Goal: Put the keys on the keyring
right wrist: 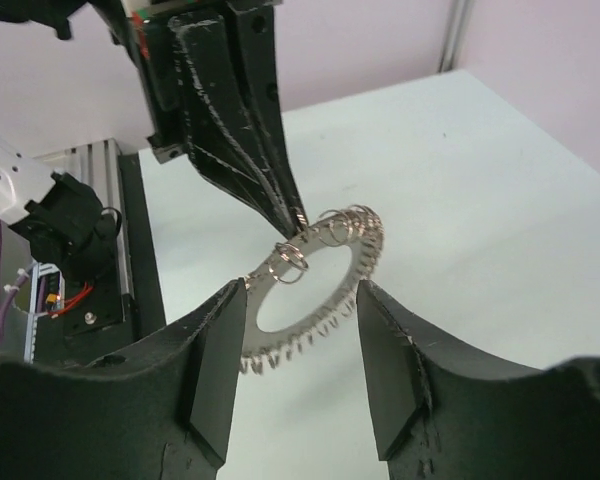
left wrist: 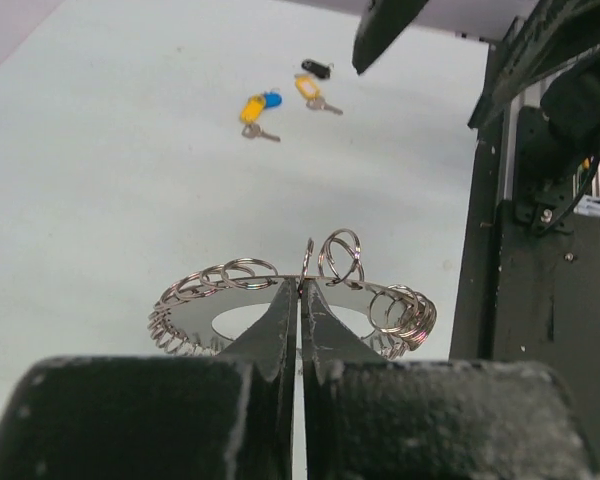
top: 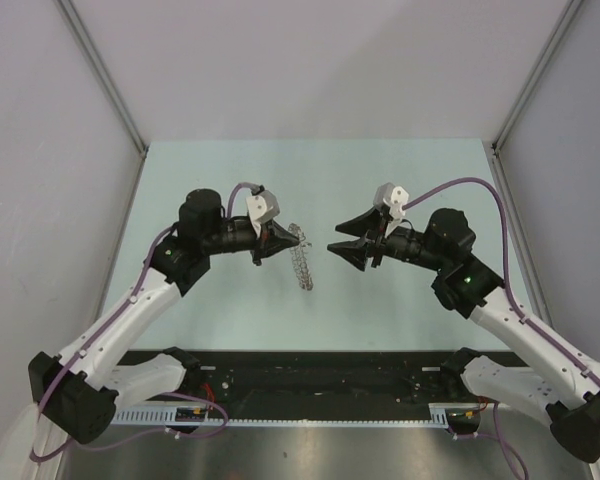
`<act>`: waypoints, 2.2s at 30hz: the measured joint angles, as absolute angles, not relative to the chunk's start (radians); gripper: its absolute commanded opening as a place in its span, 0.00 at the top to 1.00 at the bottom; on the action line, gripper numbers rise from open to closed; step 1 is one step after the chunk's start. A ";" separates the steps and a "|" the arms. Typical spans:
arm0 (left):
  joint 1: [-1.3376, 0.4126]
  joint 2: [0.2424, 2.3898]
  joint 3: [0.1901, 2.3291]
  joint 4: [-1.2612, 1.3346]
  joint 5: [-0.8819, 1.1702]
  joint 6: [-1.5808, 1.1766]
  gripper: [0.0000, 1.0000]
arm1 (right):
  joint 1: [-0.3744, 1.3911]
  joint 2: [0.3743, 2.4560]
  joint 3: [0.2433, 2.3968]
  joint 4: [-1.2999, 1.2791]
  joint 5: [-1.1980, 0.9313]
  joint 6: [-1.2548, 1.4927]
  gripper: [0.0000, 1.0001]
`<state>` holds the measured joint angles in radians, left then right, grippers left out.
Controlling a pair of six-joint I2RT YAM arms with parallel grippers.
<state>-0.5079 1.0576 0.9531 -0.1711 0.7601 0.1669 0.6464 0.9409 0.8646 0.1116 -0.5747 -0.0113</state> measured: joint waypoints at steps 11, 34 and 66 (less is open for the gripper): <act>-0.595 1.049 0.960 -0.375 0.672 0.281 1.00 | 0.700 1.022 0.925 -0.044 -0.512 -0.114 0.45; -0.608 1.074 0.960 -0.352 0.604 0.211 1.00 | 0.868 1.188 0.947 0.013 -0.288 -0.282 0.57; -0.615 1.031 0.960 -0.323 0.509 0.009 0.95 | 1.158 1.214 0.901 0.173 0.354 -0.431 1.00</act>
